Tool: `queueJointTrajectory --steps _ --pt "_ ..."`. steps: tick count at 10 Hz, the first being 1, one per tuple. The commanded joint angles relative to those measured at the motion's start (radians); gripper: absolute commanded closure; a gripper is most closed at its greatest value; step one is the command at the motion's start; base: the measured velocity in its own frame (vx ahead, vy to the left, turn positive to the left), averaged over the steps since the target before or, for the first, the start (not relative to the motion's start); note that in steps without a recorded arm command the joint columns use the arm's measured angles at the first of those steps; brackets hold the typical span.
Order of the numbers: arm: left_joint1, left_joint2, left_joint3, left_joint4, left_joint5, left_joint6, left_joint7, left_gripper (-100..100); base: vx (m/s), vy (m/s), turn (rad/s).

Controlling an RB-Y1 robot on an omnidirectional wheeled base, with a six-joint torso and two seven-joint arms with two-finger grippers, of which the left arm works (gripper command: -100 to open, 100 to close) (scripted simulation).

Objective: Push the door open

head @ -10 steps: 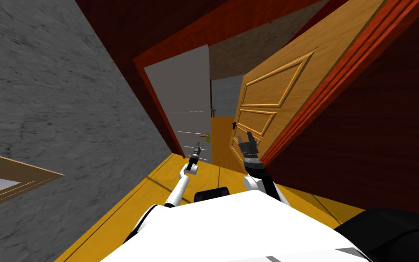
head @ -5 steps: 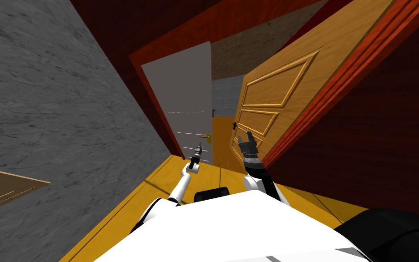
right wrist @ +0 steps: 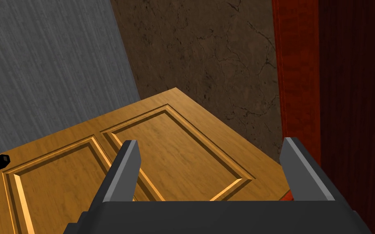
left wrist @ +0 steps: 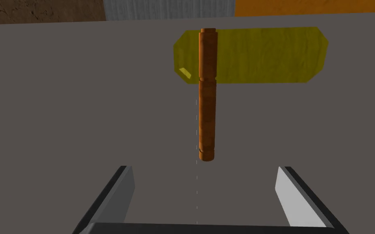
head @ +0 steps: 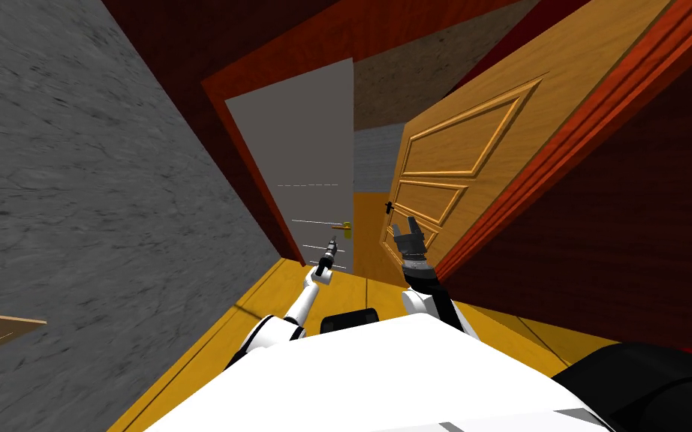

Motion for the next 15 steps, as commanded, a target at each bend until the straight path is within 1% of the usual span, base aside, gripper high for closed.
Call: queueJointTrajectory --steps 1,2,6,7,9,10,11,12,13,15 --pt "0.000 0.000 0.000 0.000 0.000 0.000 0.000 -100 0.028 0.034 -0.013" --pt "-0.002 0.019 0.003 0.005 0.001 -0.001 -0.001 -100 0.110 -0.025 -0.029" --pt "-0.002 0.033 0.011 0.011 0.003 -0.004 -0.004 -100 0.182 -0.073 -0.021" --pt "-0.002 0.032 0.014 0.013 0.004 -0.006 -0.005 -100 0.174 -0.063 -0.028" --pt "-0.002 0.025 0.018 0.016 0.005 -0.007 -0.007 -100 0.185 -0.053 -0.025" --pt "-0.002 0.019 0.020 0.018 0.005 -0.008 -0.008 -100 0.183 -0.064 -0.018" --pt "-0.002 0.009 0.022 0.020 0.006 -0.009 -0.009 -100 0.202 -0.061 -0.025" --pt "0.000 0.016 0.020 0.012 0.005 -0.004 -0.008 -100 0.091 -0.028 -0.001" --pt "0.000 0.016 0.020 0.012 0.005 -0.004 -0.008 100 -0.014 0.003 0.004" --pt "0.000 0.016 0.020 0.012 0.005 -0.004 -0.008 100 -0.028 0.010 -0.006"
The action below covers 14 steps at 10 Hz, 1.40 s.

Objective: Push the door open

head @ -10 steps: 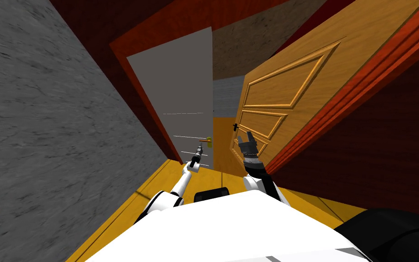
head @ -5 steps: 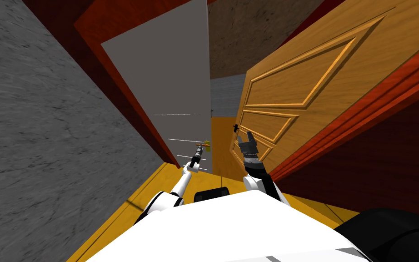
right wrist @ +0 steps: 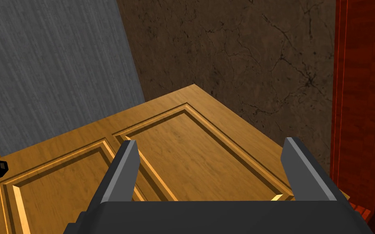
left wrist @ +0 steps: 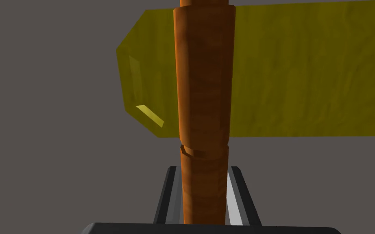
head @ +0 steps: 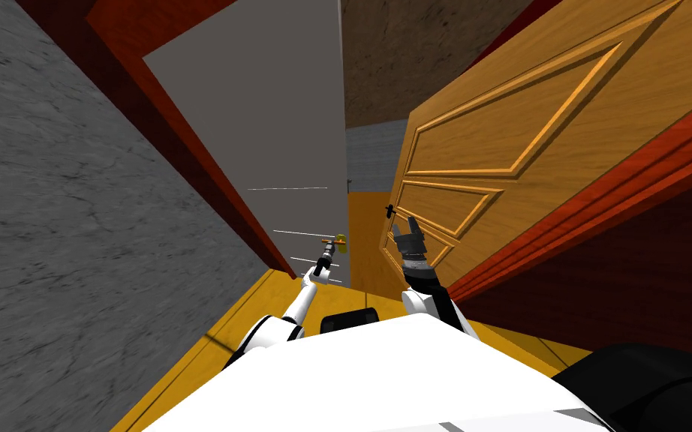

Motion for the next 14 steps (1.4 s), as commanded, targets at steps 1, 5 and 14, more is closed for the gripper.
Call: queueJointTrajectory --steps 1,5,14 --pt "0.002 0.000 -0.001 0.001 0.000 0.000 -0.001 100 -0.018 0.006 0.001" --pt "0.004 0.014 0.018 0.004 0.005 0.002 -0.007 100 0.049 -0.040 0.019" --pt "0.003 0.053 0.094 0.011 0.025 0.005 -0.033 100 0.146 -0.112 0.052"
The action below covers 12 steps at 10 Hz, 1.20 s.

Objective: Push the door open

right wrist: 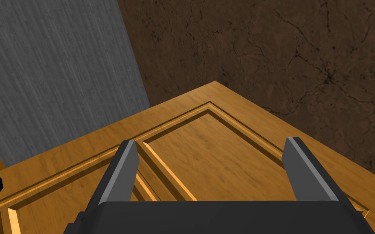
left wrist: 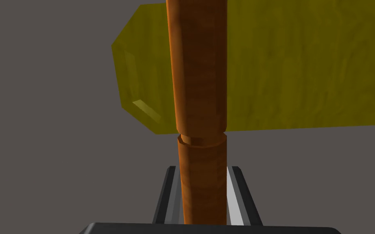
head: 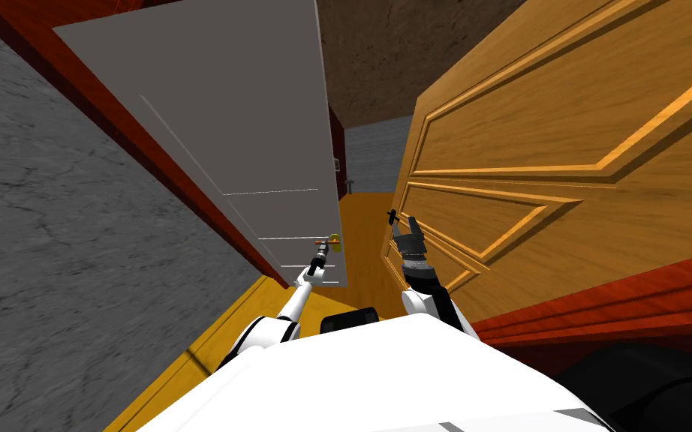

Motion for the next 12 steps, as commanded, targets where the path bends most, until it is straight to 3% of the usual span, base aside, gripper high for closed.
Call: queueJointTrajectory --steps 1,4,5,12 --pt "0.009 0.018 0.029 -0.011 0.006 -0.003 -0.011 100 0.138 -0.147 0.034" --pt "0.009 0.020 0.036 -0.010 0.008 -0.003 -0.013 100 0.078 -0.077 0.043" --pt "0.009 0.027 0.059 -0.008 0.014 -0.002 -0.021 100 0.104 -0.108 0.056" --pt "0.009 0.040 0.141 -0.001 0.036 0.000 -0.049 100 0.144 -0.152 0.088"
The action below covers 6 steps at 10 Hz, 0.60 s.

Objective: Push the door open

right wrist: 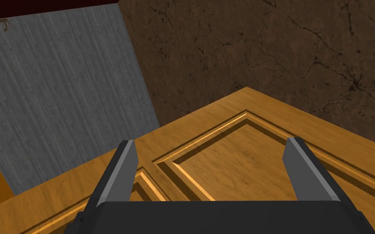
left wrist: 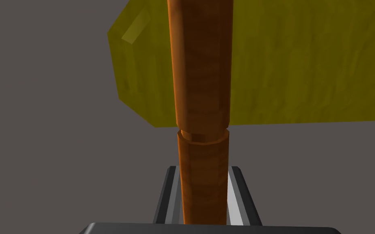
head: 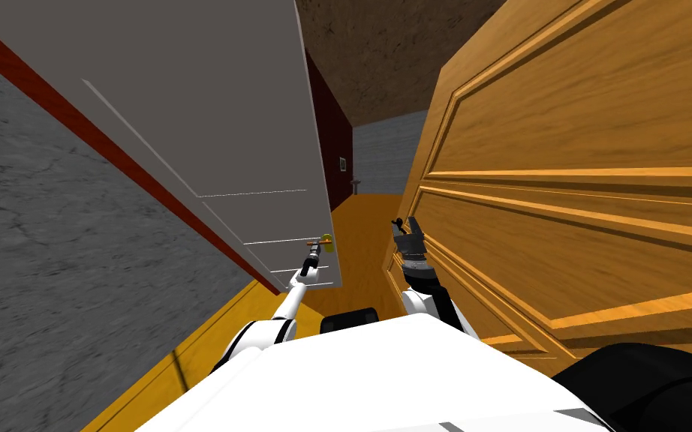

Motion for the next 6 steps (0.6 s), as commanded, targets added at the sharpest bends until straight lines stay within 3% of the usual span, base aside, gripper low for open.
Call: queueJointTrajectory --steps 1,6 --pt "0.002 0.013 0.025 -0.008 0.007 0.001 -0.005 100 0.169 -0.169 0.094" --pt "0.002 0.014 0.070 -0.004 0.019 0.003 -0.021 100 0.144 -0.138 0.073"
